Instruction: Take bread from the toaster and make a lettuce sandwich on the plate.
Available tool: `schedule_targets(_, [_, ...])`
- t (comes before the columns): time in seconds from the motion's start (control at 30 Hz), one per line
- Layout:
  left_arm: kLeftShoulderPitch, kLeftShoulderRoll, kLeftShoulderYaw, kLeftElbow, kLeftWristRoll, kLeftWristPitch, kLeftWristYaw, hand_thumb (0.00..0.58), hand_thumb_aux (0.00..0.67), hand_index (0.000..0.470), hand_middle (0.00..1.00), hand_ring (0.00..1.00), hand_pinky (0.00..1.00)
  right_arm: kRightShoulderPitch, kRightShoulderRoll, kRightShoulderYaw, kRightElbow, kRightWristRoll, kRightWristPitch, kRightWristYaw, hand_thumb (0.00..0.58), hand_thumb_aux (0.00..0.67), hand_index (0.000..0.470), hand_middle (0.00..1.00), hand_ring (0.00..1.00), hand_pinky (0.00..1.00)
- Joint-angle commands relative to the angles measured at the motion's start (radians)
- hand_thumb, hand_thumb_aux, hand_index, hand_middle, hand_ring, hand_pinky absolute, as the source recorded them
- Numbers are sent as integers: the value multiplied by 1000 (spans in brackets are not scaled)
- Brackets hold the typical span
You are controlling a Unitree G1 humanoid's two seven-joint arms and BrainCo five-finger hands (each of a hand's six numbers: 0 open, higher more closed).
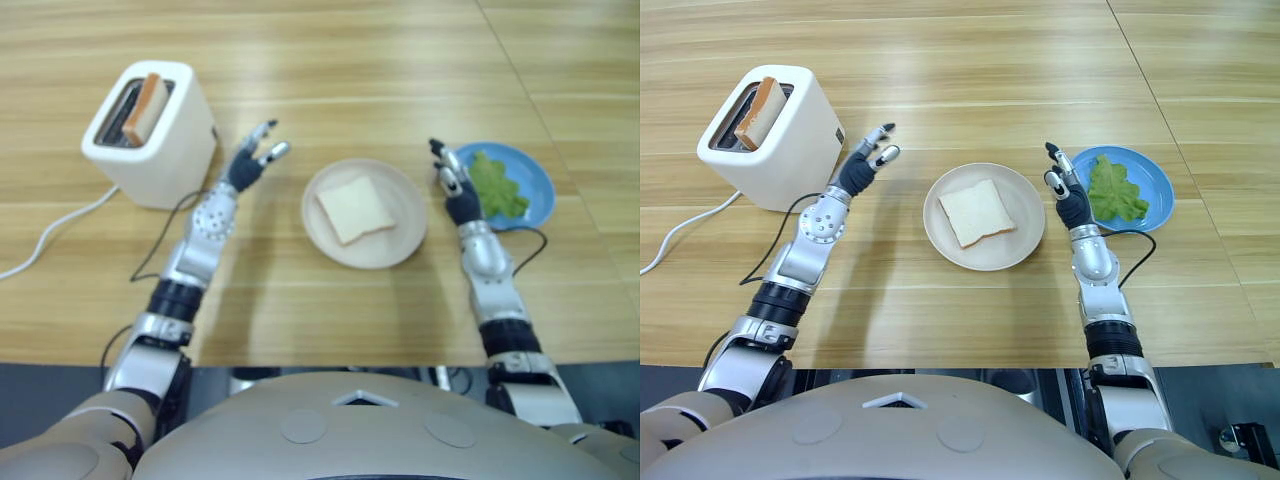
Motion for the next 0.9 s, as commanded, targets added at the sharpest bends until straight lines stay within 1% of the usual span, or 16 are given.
schedule_targets(0.03, [13,3,26,32,-8,-16,20,0,0,0,0,0,0,34,-152,-65,-186,-248,-17,-105,0,0,0,0,0,0])
schedule_targets(0.13, [20,-14,29,91,-25,-34,20,0,0,0,0,0,0,64,-356,-135,-253,-500,24,-222,0,0,0,0,0,0])
schedule_targets(0.2, [22,-21,22,127,-20,-46,31,0,0,0,0,0,0,65,-496,-139,-206,-645,65,-306,0,0,0,0,0,0])
schedule_targets(0.27, [21,-28,16,154,-16,-55,39,0,0,0,0,0,0,47,-625,-86,-91,-773,116,-375,0,0,0,0,0,0])
schedule_targets(0.33, [19,-33,11,168,-10,-60,46,0,0,0,0,0,0,17,-702,-25,13,-842,135,-435,0,0,0,0,0,0])
schedule_targets(0.4, [15,-33,3,181,2,-62,51,0,0,0,0,0,0,-30,-746,56,116,-913,152,-484,0,0,0,0,0,0])
schedule_targets(0.5, [18,-35,3,183,2,-64,52,0,0,0,0,0,0,-123,-749,188,266,-985,153,-538,0,0,0,0,0,0])
schedule_targets(0.6, [16,-38,4,184,1,-66,53,0,0,0,0,0,0,-236,-691,345,444,-1077,181,-581,0,0,0,0,0,0])
schedule_targets(0.67, [8,-38,2,193,-2,-70,47,0,0,0,0,0,0,-286,-659,416,517,-1100,187,-598,0,0,0,0,0,0])
schedule_targets(0.77, [3,-35,1,199,-3,-72,41,0,0,0,0,0,0,-353,-618,504,596,-1117,191,-615,0,0,0,0,0,0])
schedule_targets(0.9, [4,-30,9,201,-8,-80,40,0,0,0,0,0,0,-405,-580,587,673,-1119,211,-649,0,0,0,0,0,0])
